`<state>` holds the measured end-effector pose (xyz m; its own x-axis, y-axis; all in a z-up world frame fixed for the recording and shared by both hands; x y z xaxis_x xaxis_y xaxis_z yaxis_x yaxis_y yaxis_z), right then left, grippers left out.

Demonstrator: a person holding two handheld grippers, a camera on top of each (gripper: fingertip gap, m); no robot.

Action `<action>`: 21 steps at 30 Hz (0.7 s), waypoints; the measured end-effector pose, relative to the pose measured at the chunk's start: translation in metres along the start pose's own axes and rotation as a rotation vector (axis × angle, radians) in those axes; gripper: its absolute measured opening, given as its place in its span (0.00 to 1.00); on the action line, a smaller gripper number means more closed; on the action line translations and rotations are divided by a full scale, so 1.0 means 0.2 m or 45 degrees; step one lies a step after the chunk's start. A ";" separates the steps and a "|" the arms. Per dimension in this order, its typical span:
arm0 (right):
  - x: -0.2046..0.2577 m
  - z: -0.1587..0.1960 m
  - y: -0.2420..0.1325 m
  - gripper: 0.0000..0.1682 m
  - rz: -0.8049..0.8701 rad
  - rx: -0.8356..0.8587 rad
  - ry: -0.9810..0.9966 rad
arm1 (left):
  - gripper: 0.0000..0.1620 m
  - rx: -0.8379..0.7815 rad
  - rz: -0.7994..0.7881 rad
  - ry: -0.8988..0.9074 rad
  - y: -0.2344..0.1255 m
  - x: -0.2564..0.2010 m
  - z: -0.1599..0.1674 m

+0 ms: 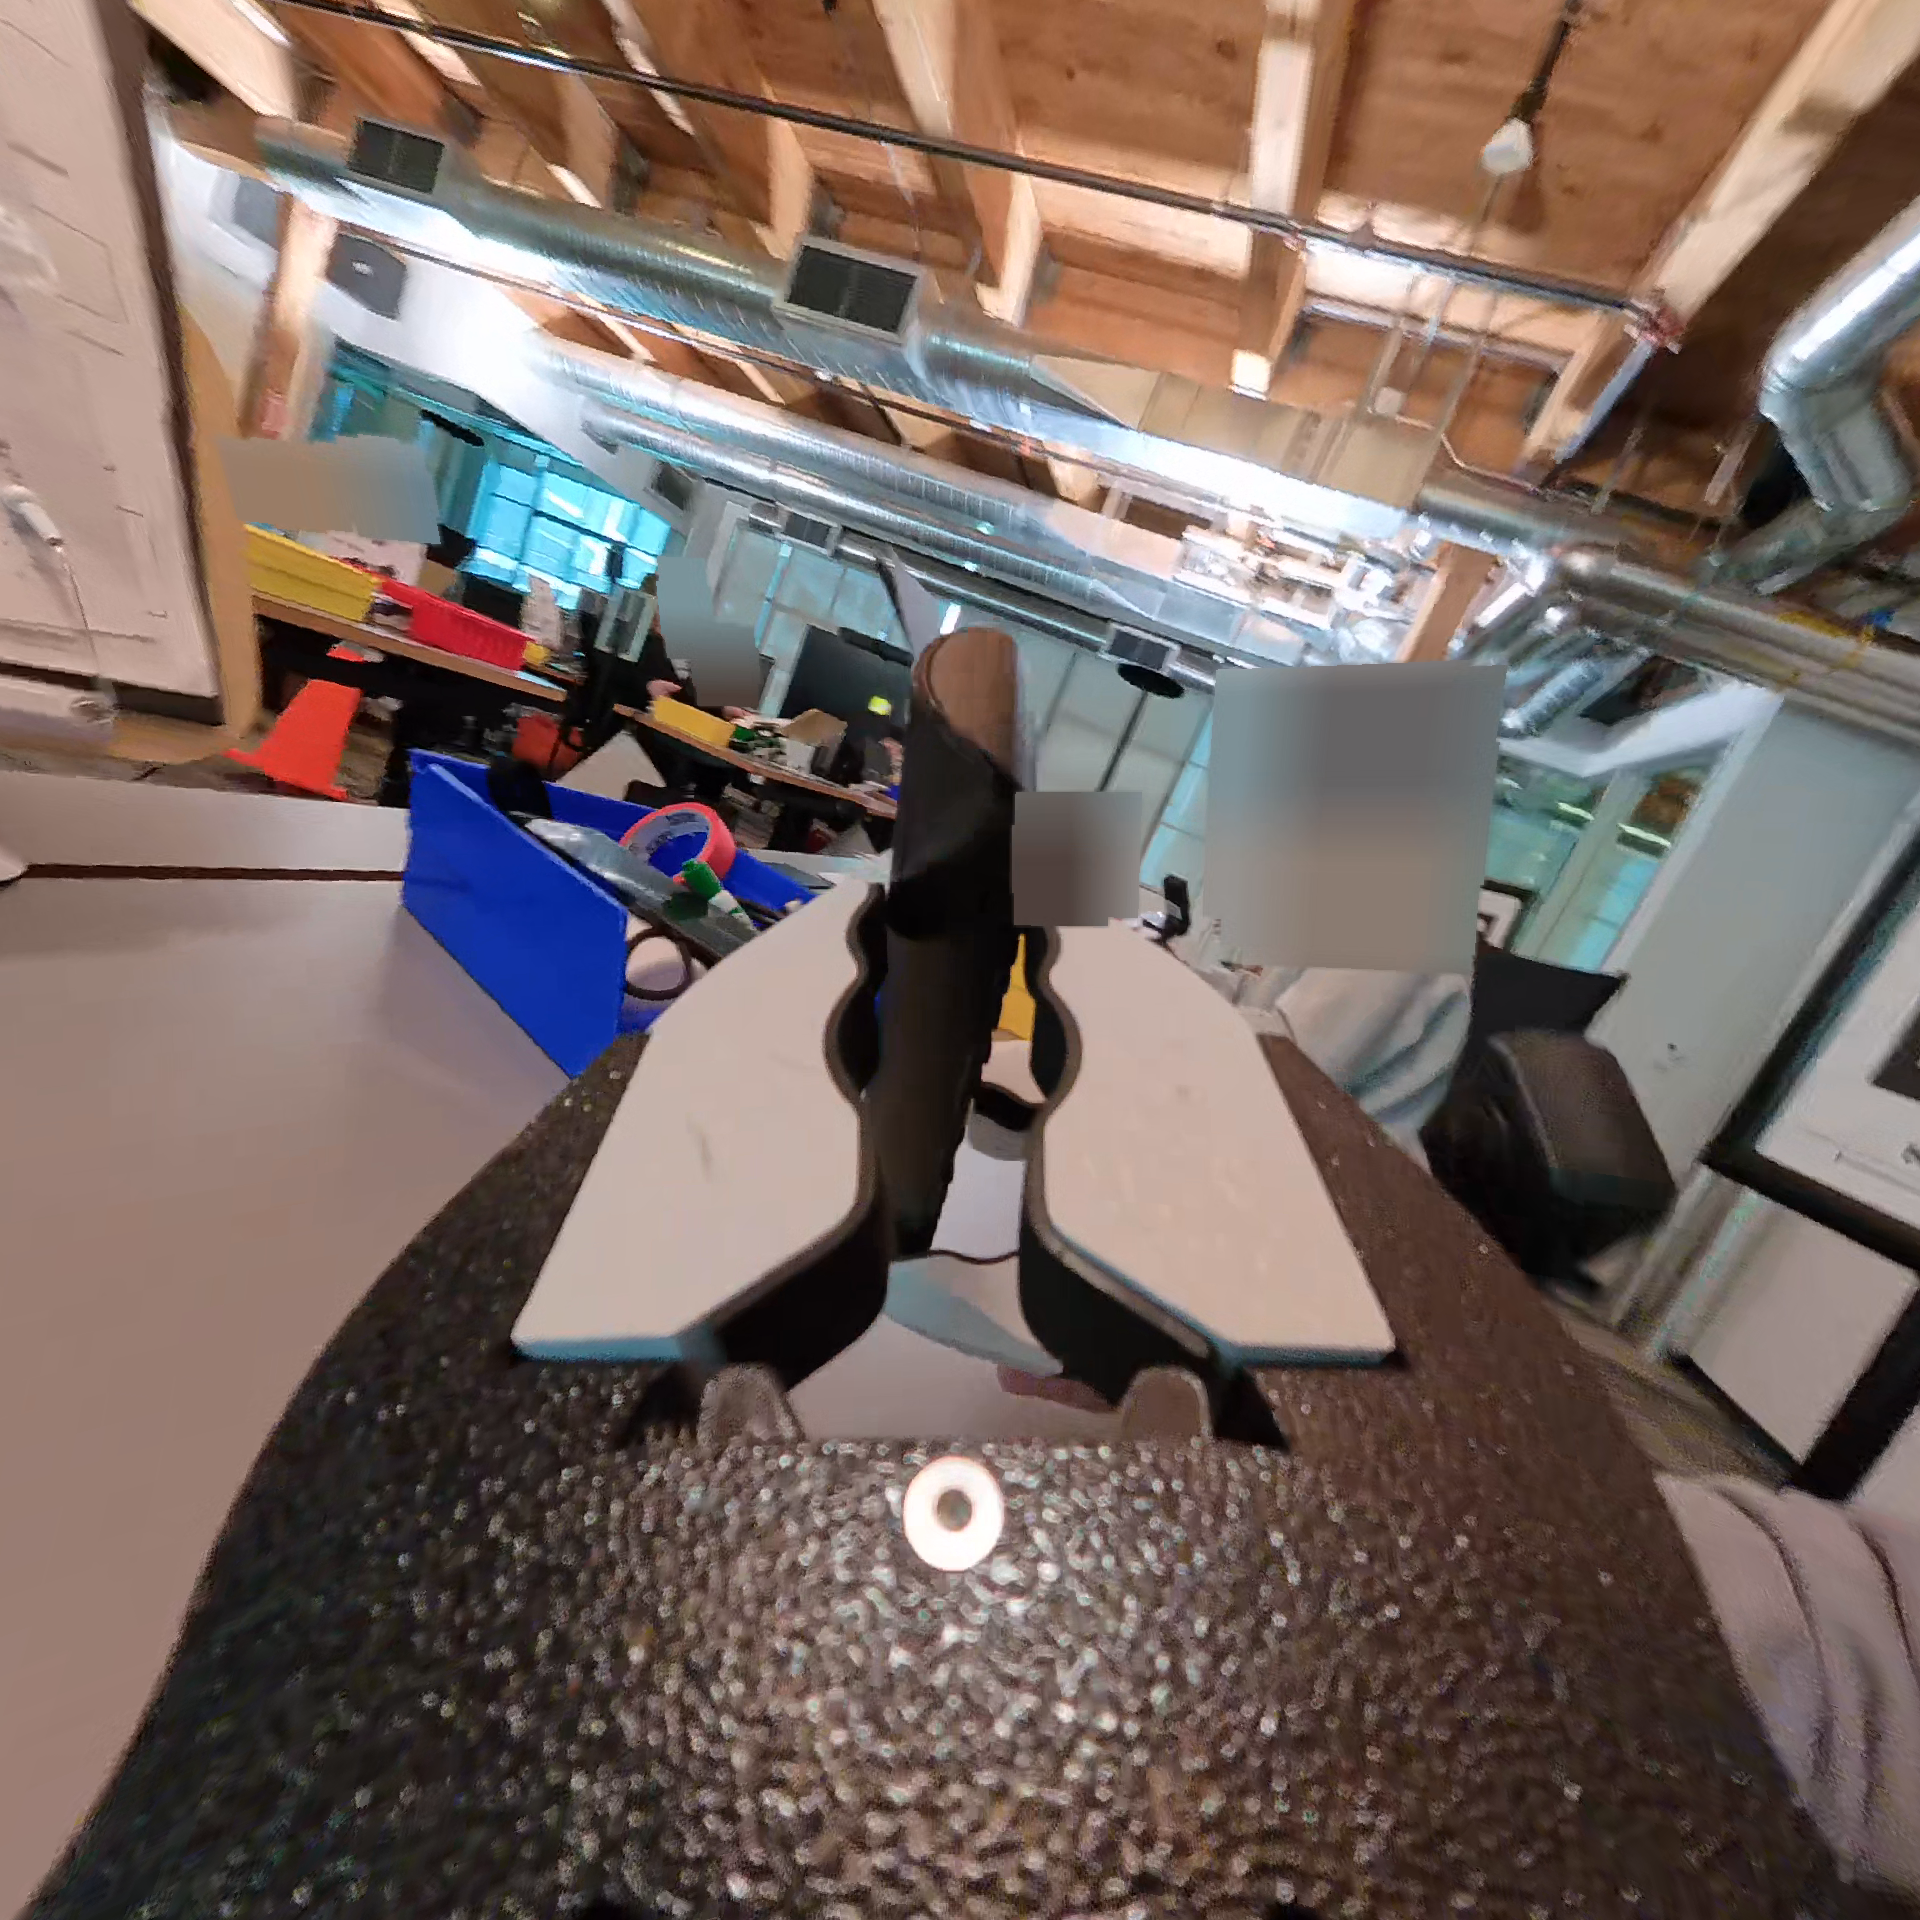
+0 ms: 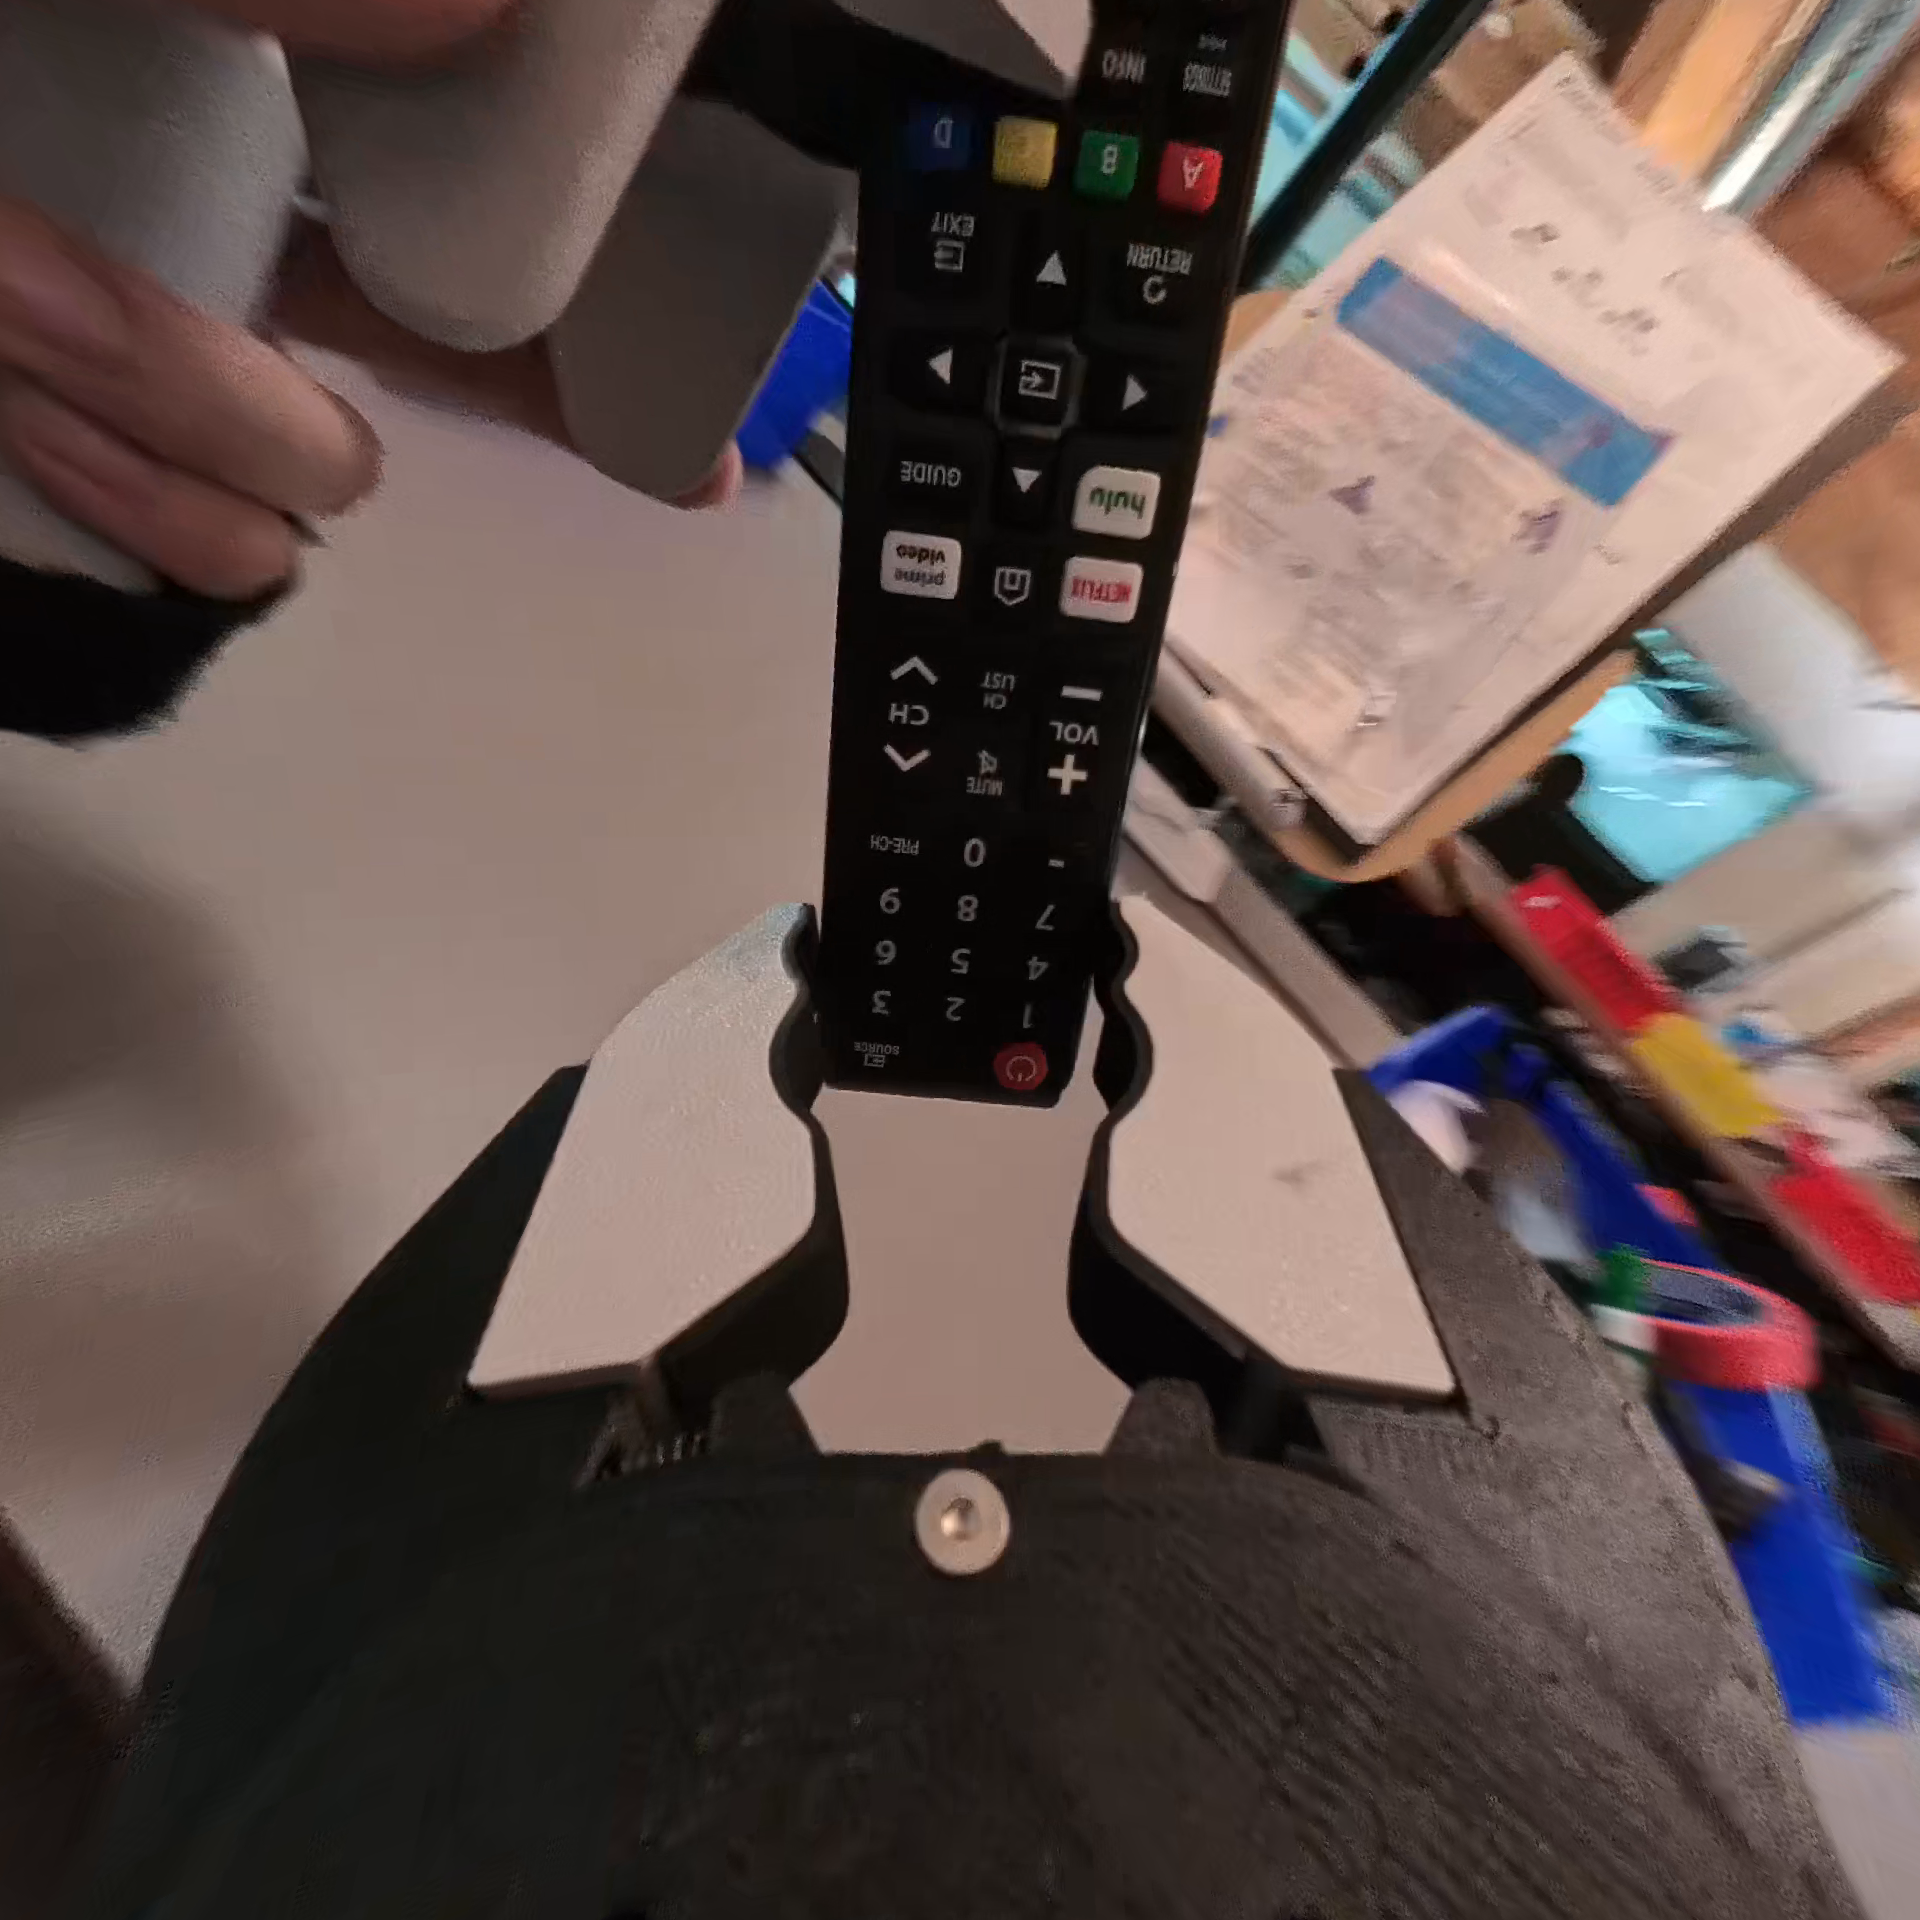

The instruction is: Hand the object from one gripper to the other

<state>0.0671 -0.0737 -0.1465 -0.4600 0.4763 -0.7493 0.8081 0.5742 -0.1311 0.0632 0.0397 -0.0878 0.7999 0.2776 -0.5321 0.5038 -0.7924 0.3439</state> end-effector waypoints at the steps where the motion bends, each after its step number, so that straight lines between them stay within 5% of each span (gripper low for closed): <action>1: 0.00 0.00 0.00 0.30 -0.068 -0.055 0.094 | 0.16 0.029 0.053 0.015 0.00 -0.01 0.00; 8: 0.09 -0.07 -0.10 0.30 -0.745 -0.493 0.569 | 0.48 0.406 0.293 0.332 -0.04 -0.03 0.05; 14: 0.20 -0.08 -0.13 0.30 -1.054 -0.541 0.650 | 0.46 0.508 0.530 0.285 -0.10 -0.09 0.06; 21: 0.22 -0.05 -0.09 0.30 -0.987 -0.477 0.597 | 0.32 0.511 0.440 0.198 -0.09 -0.03 0.02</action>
<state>0.0282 -0.0562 -0.1698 -0.9791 0.0479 -0.1979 0.0887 0.9753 -0.2025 0.0473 0.0505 -0.0938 0.9506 0.0172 -0.3098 0.0636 -0.9881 0.1402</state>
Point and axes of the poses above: each gripper's, where its closed fingertips meet, y out along the fingers, z out of its underside, x = y × z across the jaws, the point moved 5 cm from there along -y, back along the fingers, and after that the axes turned 11 degrees about -y, right-handed, at the moved point
